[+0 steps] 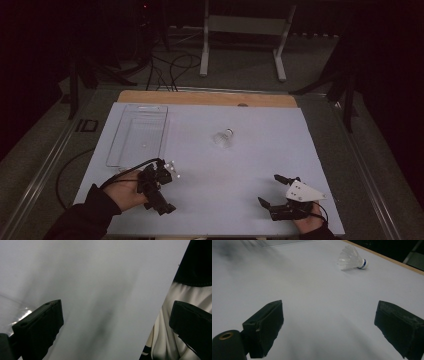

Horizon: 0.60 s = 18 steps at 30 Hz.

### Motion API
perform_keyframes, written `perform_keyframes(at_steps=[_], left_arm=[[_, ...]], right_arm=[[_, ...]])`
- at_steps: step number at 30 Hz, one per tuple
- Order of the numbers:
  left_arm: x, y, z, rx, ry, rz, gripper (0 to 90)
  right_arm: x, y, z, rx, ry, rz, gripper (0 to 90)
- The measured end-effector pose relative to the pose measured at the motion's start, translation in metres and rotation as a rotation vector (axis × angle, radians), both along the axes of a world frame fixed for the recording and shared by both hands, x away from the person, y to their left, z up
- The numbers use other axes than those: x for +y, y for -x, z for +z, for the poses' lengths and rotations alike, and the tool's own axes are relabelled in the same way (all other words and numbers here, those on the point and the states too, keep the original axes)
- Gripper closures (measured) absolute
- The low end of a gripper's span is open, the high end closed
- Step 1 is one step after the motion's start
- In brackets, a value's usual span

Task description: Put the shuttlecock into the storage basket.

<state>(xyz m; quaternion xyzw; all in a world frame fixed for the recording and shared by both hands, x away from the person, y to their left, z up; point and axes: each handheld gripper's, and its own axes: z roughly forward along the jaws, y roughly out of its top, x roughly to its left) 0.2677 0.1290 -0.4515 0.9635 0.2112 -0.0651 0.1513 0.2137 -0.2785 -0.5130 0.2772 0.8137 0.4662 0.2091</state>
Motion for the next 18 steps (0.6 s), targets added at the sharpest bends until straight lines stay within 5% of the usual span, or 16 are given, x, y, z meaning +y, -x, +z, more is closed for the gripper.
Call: perform_keyframes(at_steps=[18], left_arm=[[-0.028, -0.019, 0.008, -0.004, 0.005, -0.055, 0.3]], right_arm=[[0.000, 0.000, 0.000, 0.003, -0.003, -0.002, 8.5]])
